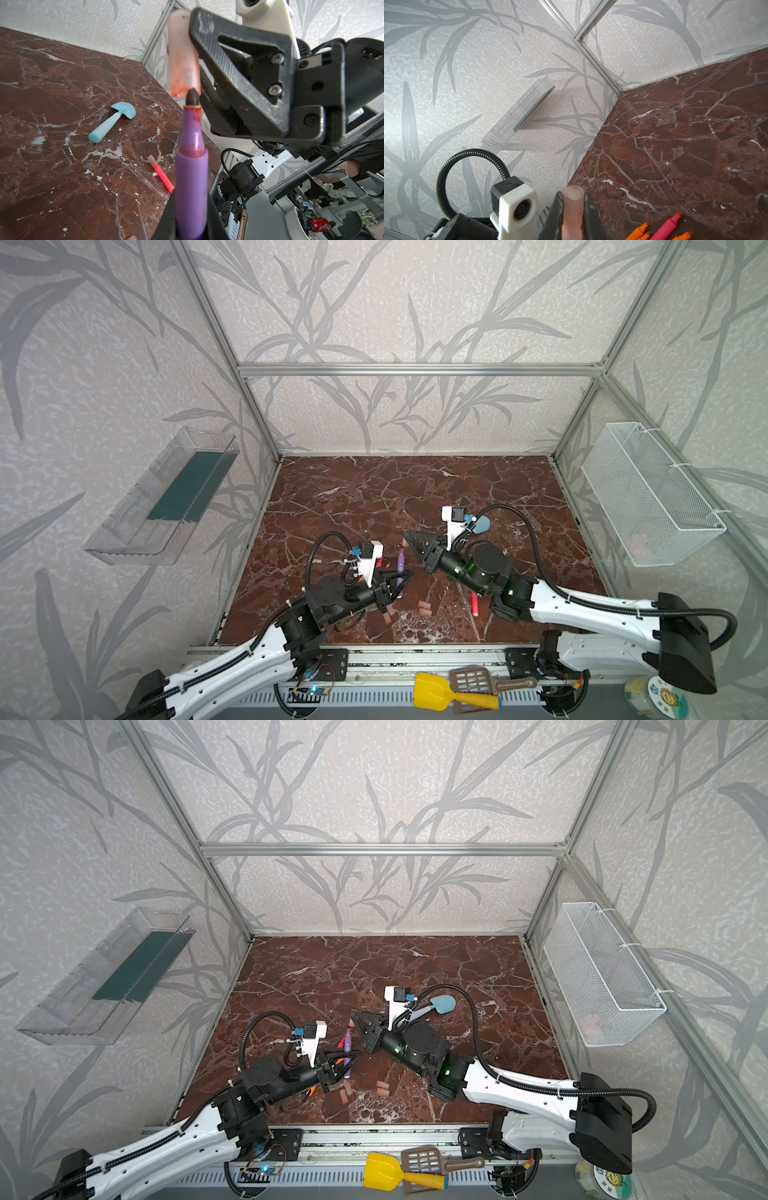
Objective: Insert the pens into the pen caps
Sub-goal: 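Lift the cap and carry it above the purple marker tip, then lower the cap onto the purple marker tip held by the left gripper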
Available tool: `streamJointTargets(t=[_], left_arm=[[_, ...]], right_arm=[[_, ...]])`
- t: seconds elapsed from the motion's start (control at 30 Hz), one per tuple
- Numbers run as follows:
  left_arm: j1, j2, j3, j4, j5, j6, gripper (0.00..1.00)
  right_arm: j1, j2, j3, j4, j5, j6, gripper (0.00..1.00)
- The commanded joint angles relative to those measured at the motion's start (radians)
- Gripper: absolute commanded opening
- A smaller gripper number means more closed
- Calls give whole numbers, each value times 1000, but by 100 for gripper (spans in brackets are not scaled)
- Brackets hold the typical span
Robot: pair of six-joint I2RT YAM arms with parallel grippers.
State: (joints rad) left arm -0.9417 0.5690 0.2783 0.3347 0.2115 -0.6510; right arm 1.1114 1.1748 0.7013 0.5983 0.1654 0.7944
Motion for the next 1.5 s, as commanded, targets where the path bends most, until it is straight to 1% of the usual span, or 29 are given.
streamJointTargets(t=[0.0,0.27,0.47,0.87,1.0,1.2,1.47], left_arm=[[-4,-2,-10,22,1,-12,0],[-3,-4,-13,23,6,-13,0],[-4,-7,-13,23,3,-12,0],[-4,-8,-14,23,3,-13,0],[-3,-11,-14,23,3,-12,0],[-3,-14,-14,20,6,-12,0],[-3,-16,-16,23,9,-14,0]], right_arm=[[26,5,37,21,-18,-24,0],[27,-9,36,21,-1,-45,0],[28,-19,59,2,-18,-58,0],[28,-56,44,-16,-12,-69,0],[30,-49,30,-16,-18,-61,0],[29,-47,14,-20,9,-79,0],[31,-12,68,-35,7,-121,0]])
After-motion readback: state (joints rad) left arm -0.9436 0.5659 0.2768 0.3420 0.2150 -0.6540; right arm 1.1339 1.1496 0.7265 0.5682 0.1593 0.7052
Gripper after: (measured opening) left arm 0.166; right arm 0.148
